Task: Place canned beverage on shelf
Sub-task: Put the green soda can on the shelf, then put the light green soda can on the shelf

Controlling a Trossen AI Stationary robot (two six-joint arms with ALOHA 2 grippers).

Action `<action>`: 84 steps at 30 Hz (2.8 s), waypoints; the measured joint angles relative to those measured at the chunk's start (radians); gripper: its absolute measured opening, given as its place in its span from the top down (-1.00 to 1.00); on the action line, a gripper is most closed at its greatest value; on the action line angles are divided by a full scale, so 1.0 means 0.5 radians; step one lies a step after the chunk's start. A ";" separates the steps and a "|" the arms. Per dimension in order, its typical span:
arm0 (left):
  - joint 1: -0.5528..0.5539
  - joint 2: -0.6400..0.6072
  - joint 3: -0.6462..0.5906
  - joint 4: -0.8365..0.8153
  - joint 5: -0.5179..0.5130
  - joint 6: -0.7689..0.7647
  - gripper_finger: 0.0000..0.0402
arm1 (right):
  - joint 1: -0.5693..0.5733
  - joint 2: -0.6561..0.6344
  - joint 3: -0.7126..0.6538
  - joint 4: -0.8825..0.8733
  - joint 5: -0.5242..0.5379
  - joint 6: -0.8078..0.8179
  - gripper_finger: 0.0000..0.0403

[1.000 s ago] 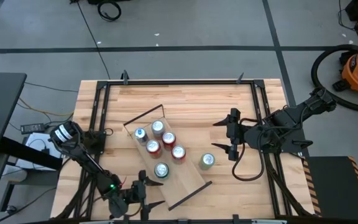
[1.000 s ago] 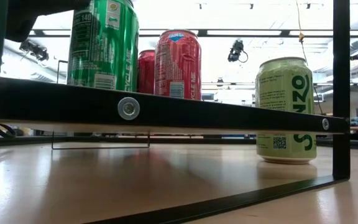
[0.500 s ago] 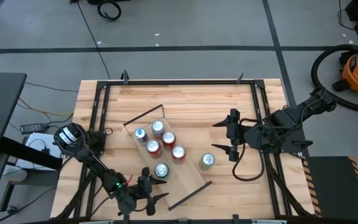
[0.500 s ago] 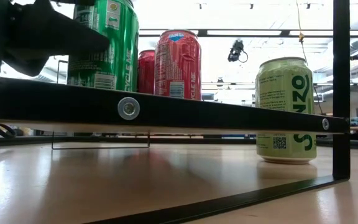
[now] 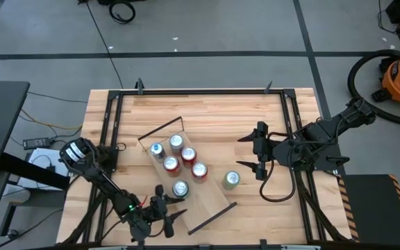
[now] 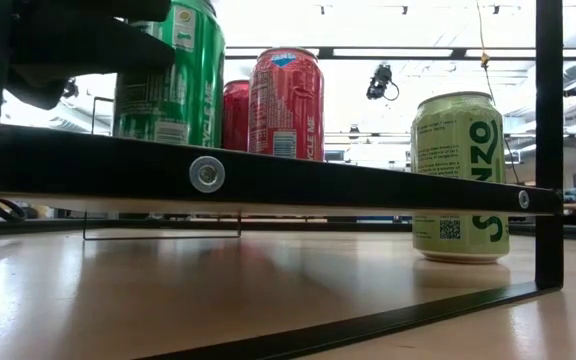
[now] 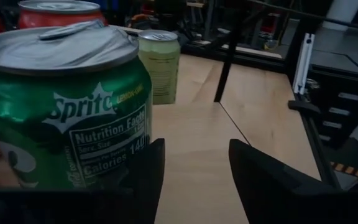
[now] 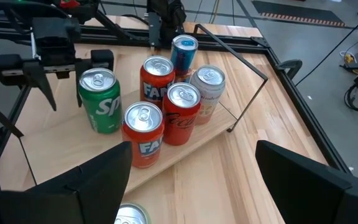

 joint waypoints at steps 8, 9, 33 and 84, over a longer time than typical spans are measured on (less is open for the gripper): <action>0.000 0.000 0.000 -0.002 -0.119 -0.025 0.07 | 0.000 0.000 0.000 0.000 0.000 0.002 -0.75; 0.000 0.000 0.000 -0.002 -0.127 -0.026 0.07 | 0.000 0.000 0.000 0.000 0.000 0.002 -0.75; 0.032 0.000 0.000 -0.138 -0.149 -0.186 0.07 | 0.000 0.000 0.000 0.000 -0.001 0.002 -0.75; -0.049 0.000 -0.001 -0.214 -0.142 -0.029 0.07 | 0.001 0.007 0.000 0.010 -0.186 -0.071 -0.75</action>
